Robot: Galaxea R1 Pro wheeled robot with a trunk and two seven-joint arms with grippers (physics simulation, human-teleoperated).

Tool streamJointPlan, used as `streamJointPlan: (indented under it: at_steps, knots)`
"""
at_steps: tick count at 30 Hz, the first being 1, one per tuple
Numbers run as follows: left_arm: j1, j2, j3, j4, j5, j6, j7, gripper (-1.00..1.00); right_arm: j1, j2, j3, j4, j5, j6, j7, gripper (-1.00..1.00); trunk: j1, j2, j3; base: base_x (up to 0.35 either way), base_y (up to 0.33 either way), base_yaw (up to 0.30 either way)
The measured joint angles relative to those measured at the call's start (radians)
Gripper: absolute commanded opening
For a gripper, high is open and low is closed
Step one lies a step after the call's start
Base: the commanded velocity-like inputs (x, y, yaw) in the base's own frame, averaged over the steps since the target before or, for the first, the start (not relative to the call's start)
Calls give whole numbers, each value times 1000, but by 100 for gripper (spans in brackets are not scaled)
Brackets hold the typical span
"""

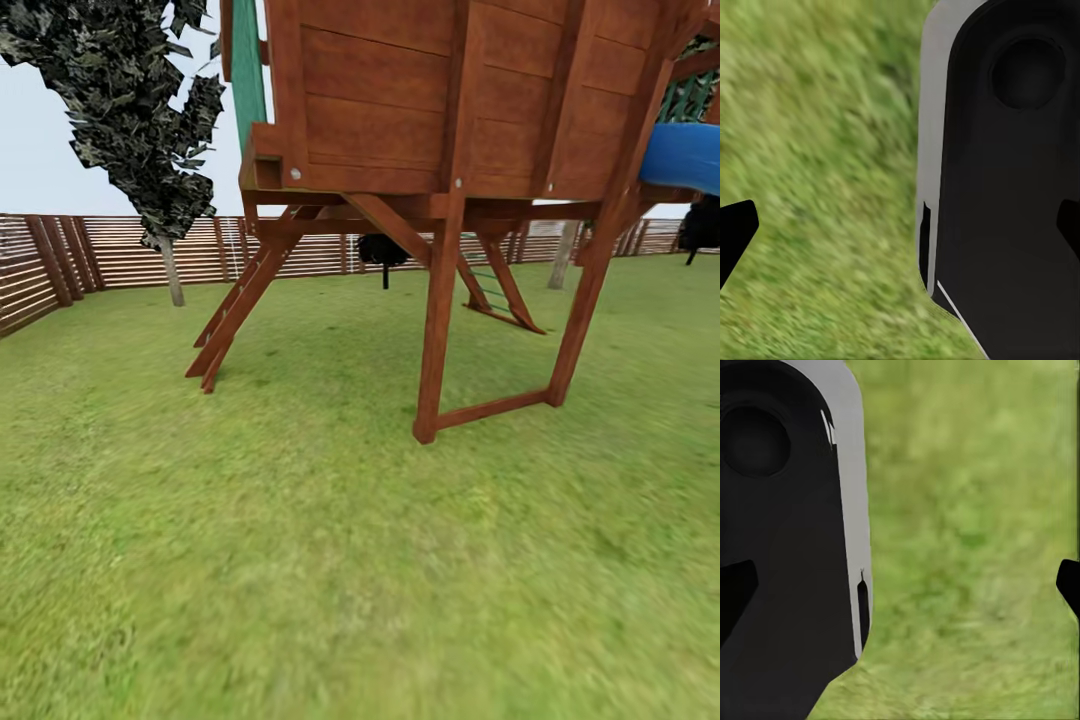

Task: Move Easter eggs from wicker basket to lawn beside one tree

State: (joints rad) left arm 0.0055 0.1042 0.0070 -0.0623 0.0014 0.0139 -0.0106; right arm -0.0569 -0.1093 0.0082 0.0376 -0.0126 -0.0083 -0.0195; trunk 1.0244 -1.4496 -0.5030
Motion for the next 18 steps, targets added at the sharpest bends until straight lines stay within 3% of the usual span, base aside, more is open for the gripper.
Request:
streamJointPlan:
  at_steps: [18]
  knots:
    - [0, -1, 0, 0, -1, 0, 0, 100, 0, 0, -1, 0, 0, 0, 0, 100, 0, 0, 0, 336, 0, 254]
